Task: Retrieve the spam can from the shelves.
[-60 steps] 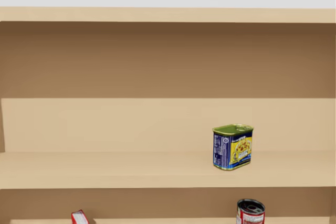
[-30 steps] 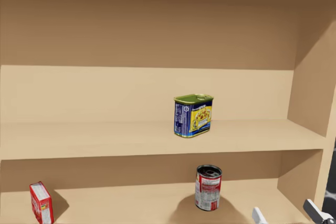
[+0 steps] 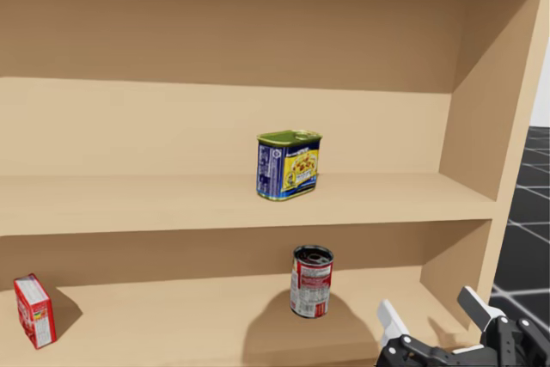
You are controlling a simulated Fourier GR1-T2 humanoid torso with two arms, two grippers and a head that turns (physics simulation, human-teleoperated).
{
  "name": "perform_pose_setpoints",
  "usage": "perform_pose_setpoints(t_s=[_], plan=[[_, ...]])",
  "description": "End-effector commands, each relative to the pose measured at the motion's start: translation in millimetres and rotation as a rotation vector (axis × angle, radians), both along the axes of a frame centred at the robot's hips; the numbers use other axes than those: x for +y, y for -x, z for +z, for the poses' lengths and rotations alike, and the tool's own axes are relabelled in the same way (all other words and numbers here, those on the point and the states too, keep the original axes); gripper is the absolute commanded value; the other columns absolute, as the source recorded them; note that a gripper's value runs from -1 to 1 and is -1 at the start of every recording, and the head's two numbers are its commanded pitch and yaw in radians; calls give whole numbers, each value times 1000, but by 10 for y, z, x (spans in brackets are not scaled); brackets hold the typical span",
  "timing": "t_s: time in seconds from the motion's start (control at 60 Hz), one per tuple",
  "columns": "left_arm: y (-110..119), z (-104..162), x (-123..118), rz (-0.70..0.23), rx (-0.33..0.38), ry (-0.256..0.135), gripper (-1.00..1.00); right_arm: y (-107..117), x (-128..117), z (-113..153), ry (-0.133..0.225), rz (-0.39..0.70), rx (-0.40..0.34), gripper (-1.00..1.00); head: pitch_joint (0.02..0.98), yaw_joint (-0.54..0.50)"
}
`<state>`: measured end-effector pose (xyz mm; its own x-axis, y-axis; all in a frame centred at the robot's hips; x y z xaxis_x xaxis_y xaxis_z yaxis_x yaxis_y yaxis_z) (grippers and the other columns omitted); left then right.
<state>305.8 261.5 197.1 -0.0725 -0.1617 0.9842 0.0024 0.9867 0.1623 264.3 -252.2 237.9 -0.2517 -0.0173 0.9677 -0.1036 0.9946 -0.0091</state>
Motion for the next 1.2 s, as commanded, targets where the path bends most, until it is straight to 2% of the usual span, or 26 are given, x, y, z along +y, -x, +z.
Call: perform_pose_setpoints(t_s=[0.017, 0.183, 0.233, 0.283, 0.333, 0.583, 0.817, 0.933, 1.05, 1.2], plan=[[0, -2, 5, 0, 2, -1, -1000, 132, 72, 278, 8, 24, -20, -1000, 275, -205], [-3, -9, 1, -5, 6, -7, -1000, 257, 145, 626, 48, 42, -55, -1000, 279, -206], [-4, -13, 0, -6, 9, -11, -1000, 287, 193, 743, 71, 51, -72, -1000, 281, -203], [-4, -13, -2, -7, 9, -13, -1000, 297, 223, 806, 73, 66, -70, -1000, 281, -202], [-2, -14, -6, -8, 8, -15, -1000, 308, 277, 902, 94, 76, -86, -1000, 281, -201], [-2, -17, -19, -12, 10, -22, -1000, 154, 539, 1110, 144, 123, -93, -1000, 280, -197], [-3, -12, -18, -13, 9, -20, -1000, -161, 671, 1171, 139, 158, -47, -1000, 279, -192], [-1, -8, -18, -13, 8, -19, -1000, -356, 709, 1204, 156, 162, -36, -1000, 277, -188], [-1, -9, -18, -14, 8, -19, -1000, -506, 743, 1259, 133, 187, 9, -1000, 278, -186], [0, -6, -17, -14, 8, -18, -1000, -645, 775, 1313, 121, 195, 50, -1000, 278, -186]])
